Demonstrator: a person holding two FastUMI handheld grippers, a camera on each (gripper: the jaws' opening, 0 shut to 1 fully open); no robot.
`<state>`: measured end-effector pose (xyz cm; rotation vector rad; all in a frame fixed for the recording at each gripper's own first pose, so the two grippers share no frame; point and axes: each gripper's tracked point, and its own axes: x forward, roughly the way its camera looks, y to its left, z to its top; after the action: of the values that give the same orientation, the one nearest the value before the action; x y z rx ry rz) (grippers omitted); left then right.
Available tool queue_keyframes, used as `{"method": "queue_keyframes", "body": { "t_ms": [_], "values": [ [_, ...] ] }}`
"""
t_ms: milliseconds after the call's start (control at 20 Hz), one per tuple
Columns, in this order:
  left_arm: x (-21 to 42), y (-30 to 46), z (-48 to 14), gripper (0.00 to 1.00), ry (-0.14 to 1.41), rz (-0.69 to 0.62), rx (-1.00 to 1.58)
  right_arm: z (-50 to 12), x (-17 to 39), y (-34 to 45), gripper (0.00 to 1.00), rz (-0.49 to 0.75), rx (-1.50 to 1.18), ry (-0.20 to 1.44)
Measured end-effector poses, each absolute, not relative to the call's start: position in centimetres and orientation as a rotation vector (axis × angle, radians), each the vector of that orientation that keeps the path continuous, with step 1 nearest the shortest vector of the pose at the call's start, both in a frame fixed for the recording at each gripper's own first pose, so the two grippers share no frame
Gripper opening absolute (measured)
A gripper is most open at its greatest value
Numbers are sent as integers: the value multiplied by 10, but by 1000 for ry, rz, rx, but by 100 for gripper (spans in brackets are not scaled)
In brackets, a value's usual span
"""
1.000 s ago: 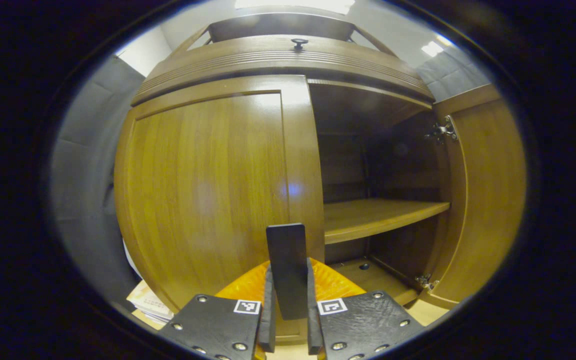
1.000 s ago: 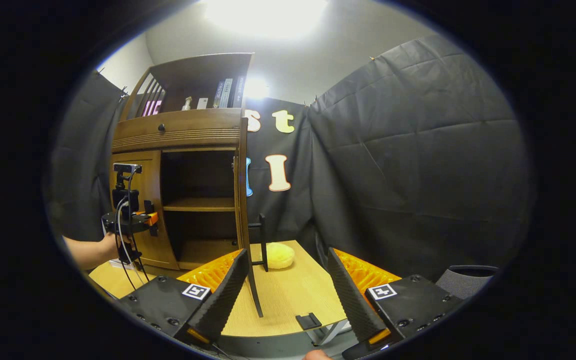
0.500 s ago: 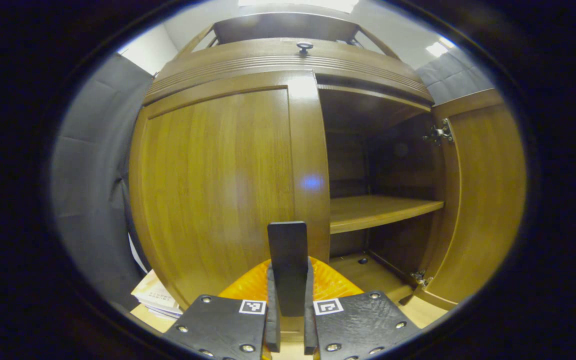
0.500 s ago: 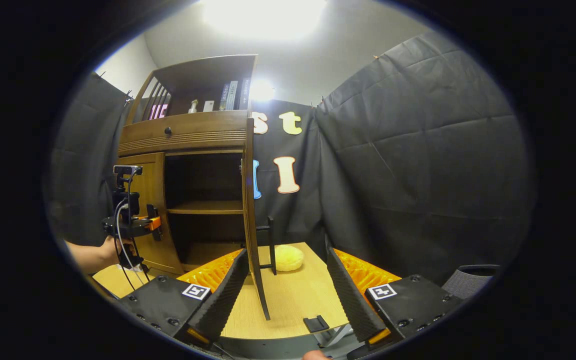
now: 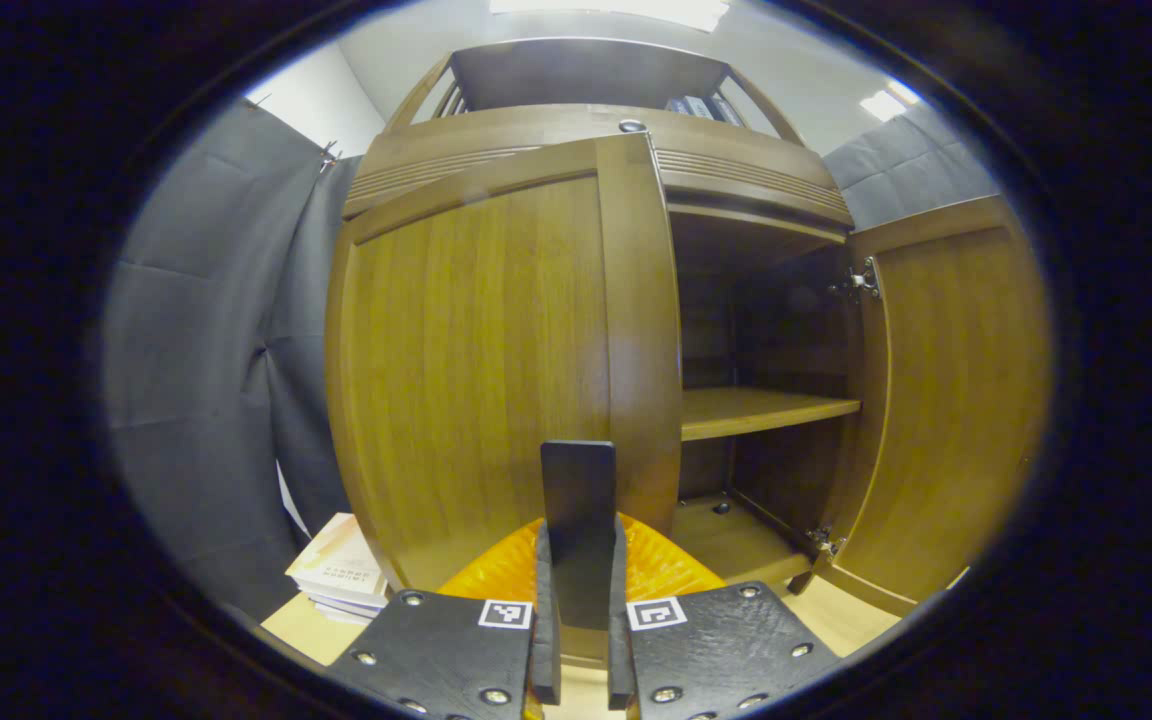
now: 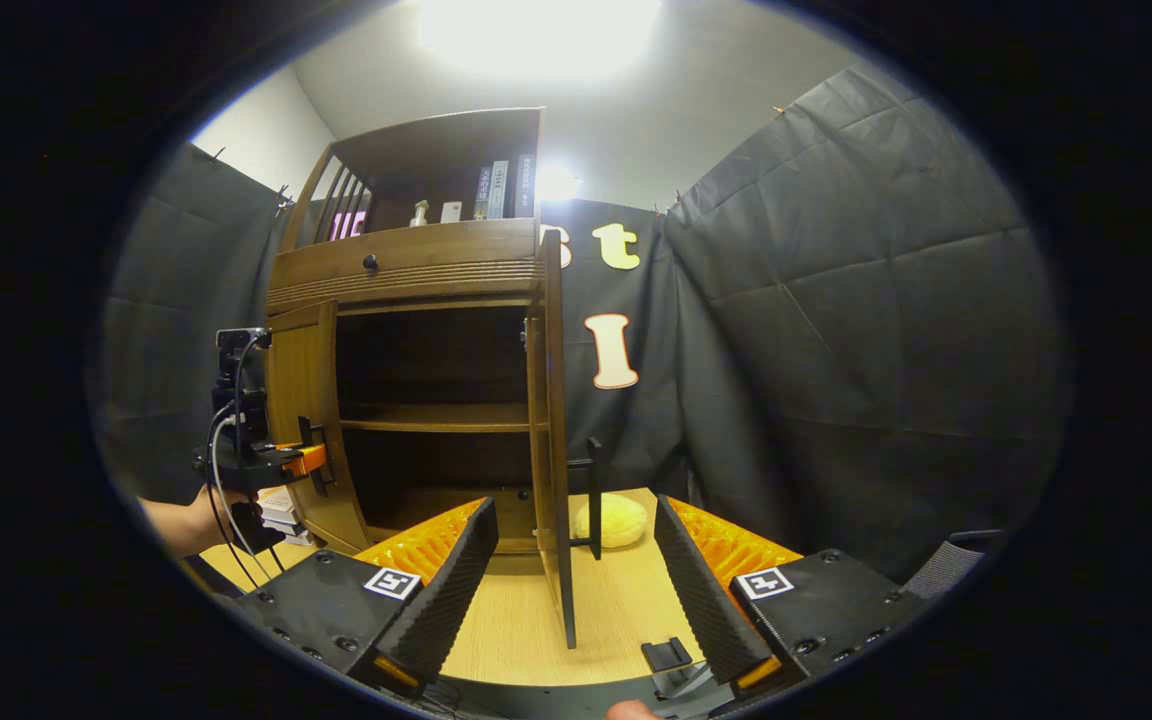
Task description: Open the right door of the double-door shoe cabinet with the right hand, and open the left door with the left hand.
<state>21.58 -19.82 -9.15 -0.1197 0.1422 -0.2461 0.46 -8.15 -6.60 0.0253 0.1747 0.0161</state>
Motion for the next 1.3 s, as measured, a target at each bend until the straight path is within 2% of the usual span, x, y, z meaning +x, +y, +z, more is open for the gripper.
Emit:
{"method": "queue_keyframes", "body": {
  "t_ms": [50, 450, 750, 850, 1300],
  "values": [
    [212, -194, -93, 20, 143, -245, -119, -67, 7, -77, 99, 26, 24, 175],
    [168, -154, -92, 22, 156, -222, -118, -65, 19, -48, 99, 91, 37, 163],
    [146, -122, -93, 17, 163, -194, -121, -63, 26, -21, 99, 147, 40, 155],
    [140, -110, -93, 22, 163, -182, -110, -63, 28, -11, 99, 166, 39, 154],
    [127, -65, -92, 16, 156, -155, -93, -59, 29, 22, 100, 232, 39, 150]
  ]
}}
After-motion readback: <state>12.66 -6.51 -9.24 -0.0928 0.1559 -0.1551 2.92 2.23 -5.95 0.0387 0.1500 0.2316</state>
